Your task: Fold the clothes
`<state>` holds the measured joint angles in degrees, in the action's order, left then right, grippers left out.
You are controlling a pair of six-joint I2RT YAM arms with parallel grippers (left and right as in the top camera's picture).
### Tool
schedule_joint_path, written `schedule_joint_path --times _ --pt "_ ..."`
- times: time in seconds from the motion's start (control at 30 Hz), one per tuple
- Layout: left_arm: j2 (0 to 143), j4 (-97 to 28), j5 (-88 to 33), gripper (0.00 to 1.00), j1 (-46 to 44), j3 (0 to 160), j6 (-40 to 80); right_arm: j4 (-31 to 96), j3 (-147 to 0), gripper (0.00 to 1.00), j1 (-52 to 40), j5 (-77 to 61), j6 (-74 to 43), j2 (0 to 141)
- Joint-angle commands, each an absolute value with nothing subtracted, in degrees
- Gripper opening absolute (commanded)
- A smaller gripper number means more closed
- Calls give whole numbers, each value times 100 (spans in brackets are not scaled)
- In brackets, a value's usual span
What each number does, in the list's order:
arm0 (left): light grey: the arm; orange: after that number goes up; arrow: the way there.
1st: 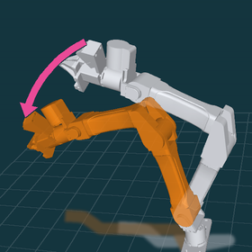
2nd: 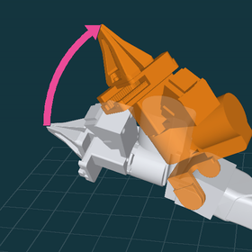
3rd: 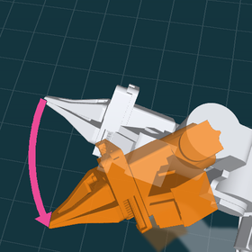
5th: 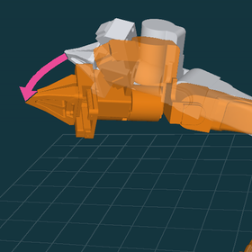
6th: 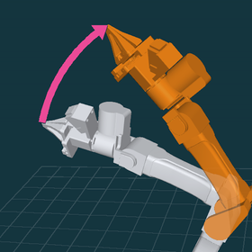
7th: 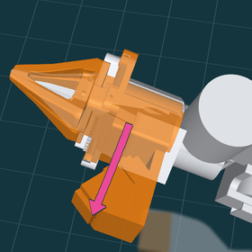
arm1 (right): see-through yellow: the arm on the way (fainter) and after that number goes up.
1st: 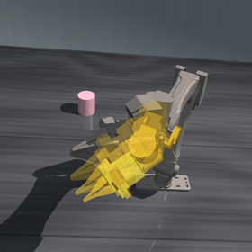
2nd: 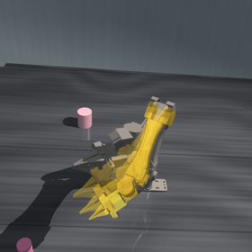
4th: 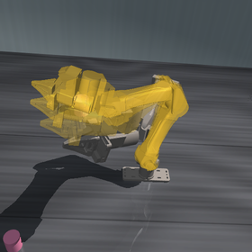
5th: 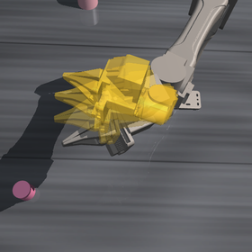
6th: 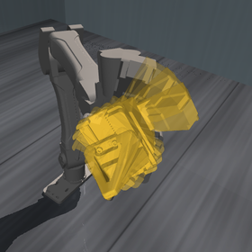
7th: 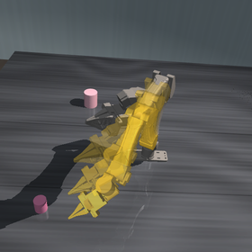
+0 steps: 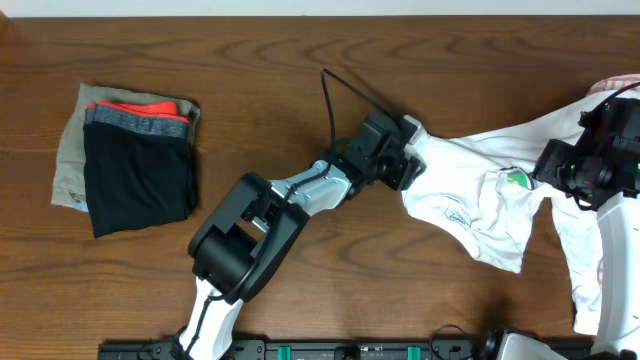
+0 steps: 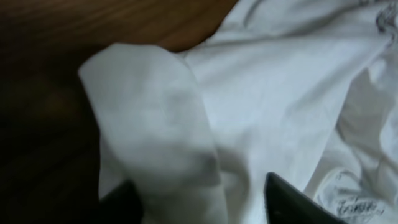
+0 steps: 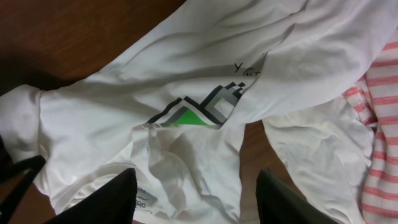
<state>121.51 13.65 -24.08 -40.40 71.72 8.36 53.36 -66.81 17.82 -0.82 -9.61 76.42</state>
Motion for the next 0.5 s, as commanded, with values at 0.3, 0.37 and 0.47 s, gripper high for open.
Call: schedule_joint_path --times 0.3,0.37,0.47 --pt "11671 1424 -2163 6 -3557 7273 801 5358 -6733 58 1820 -86 -805 7640" --pt "11472 1426 -1833 6 -3345 7273 779 5360 -6733 58 1820 -86 -805 7640" --pt "11205 1433 -1470 6 -2945 7273 578 5363 -6733 57 1820 -89 -808 7640"
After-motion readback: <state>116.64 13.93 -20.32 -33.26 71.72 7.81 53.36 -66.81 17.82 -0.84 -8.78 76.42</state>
